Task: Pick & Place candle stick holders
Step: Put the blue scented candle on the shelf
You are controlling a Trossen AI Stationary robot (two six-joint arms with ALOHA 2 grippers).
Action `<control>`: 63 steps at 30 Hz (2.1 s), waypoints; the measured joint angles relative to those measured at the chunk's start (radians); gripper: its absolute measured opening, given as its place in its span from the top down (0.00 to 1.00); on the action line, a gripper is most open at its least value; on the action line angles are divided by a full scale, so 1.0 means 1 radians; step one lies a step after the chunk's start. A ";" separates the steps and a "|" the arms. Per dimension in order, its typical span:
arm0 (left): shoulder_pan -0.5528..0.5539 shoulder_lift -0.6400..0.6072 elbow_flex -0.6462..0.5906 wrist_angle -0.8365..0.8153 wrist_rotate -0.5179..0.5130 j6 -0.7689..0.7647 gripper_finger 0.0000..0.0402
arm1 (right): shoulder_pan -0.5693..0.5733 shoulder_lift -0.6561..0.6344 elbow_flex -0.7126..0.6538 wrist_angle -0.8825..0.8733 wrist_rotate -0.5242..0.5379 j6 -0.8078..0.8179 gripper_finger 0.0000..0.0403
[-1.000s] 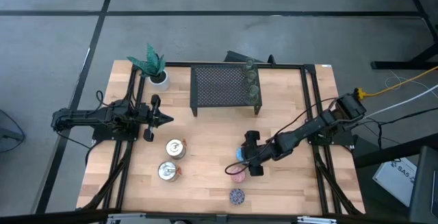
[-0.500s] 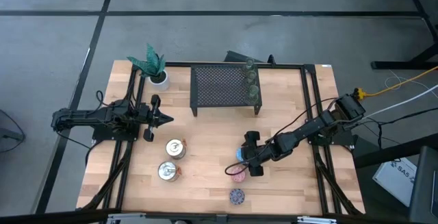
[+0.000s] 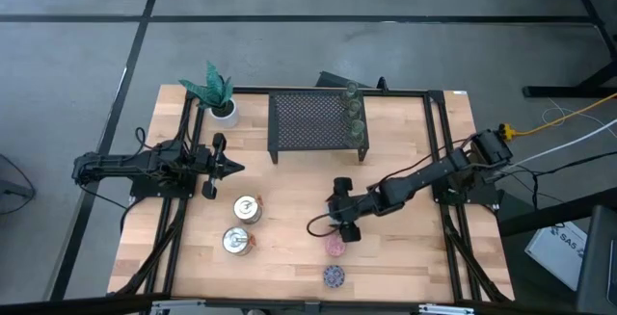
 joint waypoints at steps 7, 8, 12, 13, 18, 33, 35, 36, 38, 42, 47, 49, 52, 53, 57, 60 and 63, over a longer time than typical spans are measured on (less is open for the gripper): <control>0.000 0.000 0.000 0.000 0.000 0.000 1.00 | 0.014 -0.002 0.121 -0.208 -0.002 0.004 0.17; 0.000 0.000 0.000 0.000 0.000 0.000 1.00 | 0.021 -0.004 0.131 -0.237 -0.009 0.021 0.18; 0.000 0.000 0.000 0.000 0.000 0.000 1.00 | 0.052 -0.069 0.134 -0.313 -0.131 0.075 0.31; 0.000 0.000 0.000 0.000 0.000 0.000 1.00 | 0.062 -0.083 0.135 -0.336 -0.143 0.096 0.37; 0.000 0.000 0.000 0.001 0.001 0.000 1.00 | 0.102 -0.130 0.132 -0.531 -0.151 0.237 0.71; 0.000 0.005 0.000 0.001 0.000 0.000 1.00 | 0.047 -0.060 -0.047 -0.352 -0.064 0.392 0.99; 0.000 0.005 0.000 0.001 0.000 0.000 1.00 | 0.024 -0.031 -0.048 -0.254 -0.062 0.320 0.99; 0.000 0.005 0.000 0.001 0.000 0.000 1.00 | 0.013 -0.012 -0.048 -0.193 -0.062 0.283 0.99; 0.000 0.005 0.000 0.001 0.000 0.000 1.00 | -0.006 0.023 -0.048 -0.053 -0.061 0.221 0.99; 0.000 0.005 0.000 0.001 0.000 0.000 1.00 | -0.025 0.068 -0.048 0.214 -0.062 0.129 1.00; 0.000 0.005 0.000 0.001 0.000 0.000 1.00 | -0.023 0.021 -0.048 0.242 -0.054 0.082 1.00; 0.000 0.005 0.000 0.001 0.000 0.000 1.00 | -0.017 -0.019 -0.048 0.201 -0.054 0.083 1.00; 0.000 0.005 0.000 0.001 0.000 0.000 1.00 | -0.003 -0.096 -0.048 0.115 -0.060 0.084 0.99; 0.000 0.005 0.000 0.001 0.000 0.000 1.00 | 0.004 -0.129 -0.048 0.070 -0.076 0.080 0.99; 0.000 0.005 0.000 0.001 0.000 0.000 1.00 | 0.028 -0.260 -0.048 -0.073 -0.134 0.103 0.99; 0.000 0.005 0.000 0.001 0.000 0.000 1.00 | 0.050 -0.343 -0.048 -0.135 -0.141 0.161 0.99; 0.000 0.006 0.000 0.001 0.000 0.000 1.00 | 0.063 -0.395 -0.048 -0.170 -0.144 0.199 0.99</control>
